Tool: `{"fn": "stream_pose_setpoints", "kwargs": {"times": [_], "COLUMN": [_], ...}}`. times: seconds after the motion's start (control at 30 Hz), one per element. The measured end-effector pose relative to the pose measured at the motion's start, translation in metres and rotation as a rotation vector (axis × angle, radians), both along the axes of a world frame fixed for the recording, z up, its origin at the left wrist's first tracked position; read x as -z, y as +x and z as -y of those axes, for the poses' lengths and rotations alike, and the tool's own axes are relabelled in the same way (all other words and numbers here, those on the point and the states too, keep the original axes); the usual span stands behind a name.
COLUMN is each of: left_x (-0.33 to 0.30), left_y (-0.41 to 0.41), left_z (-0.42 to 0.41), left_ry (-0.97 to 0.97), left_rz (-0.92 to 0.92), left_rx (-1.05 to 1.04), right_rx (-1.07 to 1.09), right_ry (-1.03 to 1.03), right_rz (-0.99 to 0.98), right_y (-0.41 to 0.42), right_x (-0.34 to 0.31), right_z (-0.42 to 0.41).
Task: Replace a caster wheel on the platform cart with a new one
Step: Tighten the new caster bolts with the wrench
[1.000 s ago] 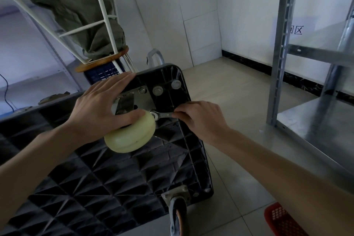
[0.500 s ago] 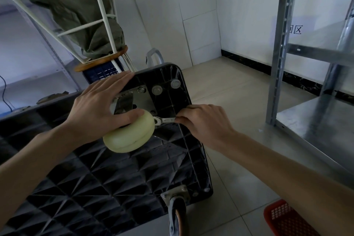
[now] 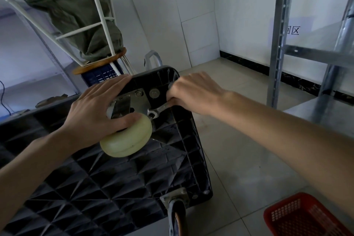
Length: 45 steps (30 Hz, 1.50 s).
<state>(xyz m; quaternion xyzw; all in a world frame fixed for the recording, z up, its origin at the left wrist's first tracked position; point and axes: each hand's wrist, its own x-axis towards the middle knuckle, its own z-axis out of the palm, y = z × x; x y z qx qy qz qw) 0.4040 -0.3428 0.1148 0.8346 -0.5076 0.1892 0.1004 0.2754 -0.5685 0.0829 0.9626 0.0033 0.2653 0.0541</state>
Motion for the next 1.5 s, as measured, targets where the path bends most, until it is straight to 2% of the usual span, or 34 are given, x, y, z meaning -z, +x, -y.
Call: {"fn": "stream_pose_setpoints", "kwargs": {"times": [0.23, 0.47, 0.77, 0.9, 1.2, 1.5], "left_x": [0.002, 0.003, 0.005, 0.004, 0.006, 0.006], "left_y": [0.002, 0.003, 0.003, 0.003, 0.004, 0.005], "left_z": [0.0, -0.001, 0.0, 0.0, 0.001, -0.001], "left_ry": [-0.012, -0.018, -0.048, -0.051, -0.058, -0.052], "left_rz": [0.005, 0.007, 0.009, 0.013, 0.008, 0.01], "left_rx": [0.001, 0.003, 0.011, 0.015, 0.01, 0.018], "right_rx": [0.035, 0.057, 0.128, 0.096, 0.031, 0.077], "right_ry": [-0.289, -0.284, -0.417, -0.3, 0.231, 0.372], "right_rz": [-0.127, -0.131, -0.139, -0.105, -0.056, 0.251], "right_y": [0.007, 0.006, 0.009, 0.008, -0.005, 0.008], "right_x": [-0.027, -0.025, -0.043, -0.034, 0.042, 0.091], "right_z": [-0.008, -0.013, -0.025, -0.017, -0.005, -0.006]}}
